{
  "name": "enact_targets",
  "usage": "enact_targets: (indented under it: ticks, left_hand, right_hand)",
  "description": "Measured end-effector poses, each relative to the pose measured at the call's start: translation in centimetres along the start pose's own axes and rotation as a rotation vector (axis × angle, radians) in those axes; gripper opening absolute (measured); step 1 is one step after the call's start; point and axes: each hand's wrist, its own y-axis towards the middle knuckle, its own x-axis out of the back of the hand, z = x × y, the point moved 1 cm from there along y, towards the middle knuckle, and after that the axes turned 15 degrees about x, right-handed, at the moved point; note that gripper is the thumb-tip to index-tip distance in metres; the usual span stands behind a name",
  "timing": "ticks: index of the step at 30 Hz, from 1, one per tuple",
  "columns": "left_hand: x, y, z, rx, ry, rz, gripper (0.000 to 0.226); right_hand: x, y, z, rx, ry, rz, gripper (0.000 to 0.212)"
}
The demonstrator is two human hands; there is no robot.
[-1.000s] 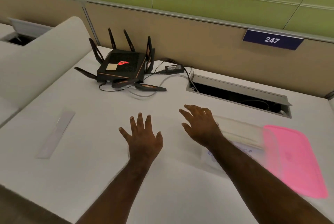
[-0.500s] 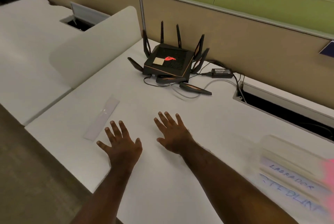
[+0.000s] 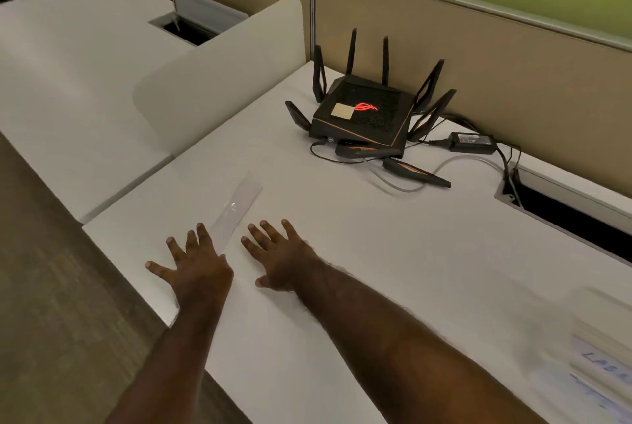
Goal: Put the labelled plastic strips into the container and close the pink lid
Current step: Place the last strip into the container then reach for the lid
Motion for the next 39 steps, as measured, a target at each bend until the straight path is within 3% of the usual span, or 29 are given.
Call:
enact_targets:
  ticks: [4, 6, 14, 18, 21, 24, 27, 31, 33, 36, 39]
  left_hand:
    - [0.3, 0.8, 0.5, -0.014, -0.125, -0.071, 0.04]
    - [0.7, 1.0, 0.5, -0.004, -0.17, -0.03, 0.031]
    - [3.6, -1.1, -0.5, -0.015, -0.634, 0.228, 0.031]
    - [6.0, -3.3, -2.1, -0.05, -0.836, 0.417, 0.027]
    - [8.2, -5.0, -3.6, -0.083, -0.957, 0.655, 0.027]
    - [10.0, -7.0, -5.1, -0.179, -0.937, 0.844, 0.02]
    - [10.9, -9.1, -7.2, -0.264, -0.874, 0.919, 0.022]
    - [10.8, -11.8, -10.6, -0.394, -0.766, 0.851, 0.03]
    - [10.4, -13.5, -12.4, -0.557, -0.618, 0.734, 0.038]
    - [9.7, -16.3, -15.2, -0.791, -0.442, 0.645, 0.069]
    - [9.0, -18.9, -18.1, -0.939, -0.379, 0.504, 0.068]
  right_hand:
    - [0.1, 1.4, 0.5, 0.01, 0.01, 0.002, 0.085]
    - [0.4, 1.6, 0.5, 0.016, 0.007, -0.036, 0.086]
    - [1.0, -3.0, -1.7, -0.015, -0.034, -0.164, 0.109]
    - [1.2, -7.3, -4.1, -0.08, -0.038, -0.303, 0.105]
    - [1.0, -11.5, -6.4, -0.147, -0.061, -0.393, 0.099]
    - [0.8, -16.1, -8.2, -0.198, -0.071, -0.451, 0.097]
    - [0.5, -21.1, -9.4, -0.21, -0.075, -0.485, 0.085]
    - [-0.3, -28.4, -10.1, -0.266, -0.007, -0.499, 0.071]
    - [-0.8, -32.0, -10.1, -0.318, 0.022, -0.503, 0.066]
    - [-1.6, -37.5, -9.8, -0.406, 0.062, -0.506, 0.058]
    - [-2.5, -42.9, -9.0, -0.507, 0.112, -0.515, 0.051]
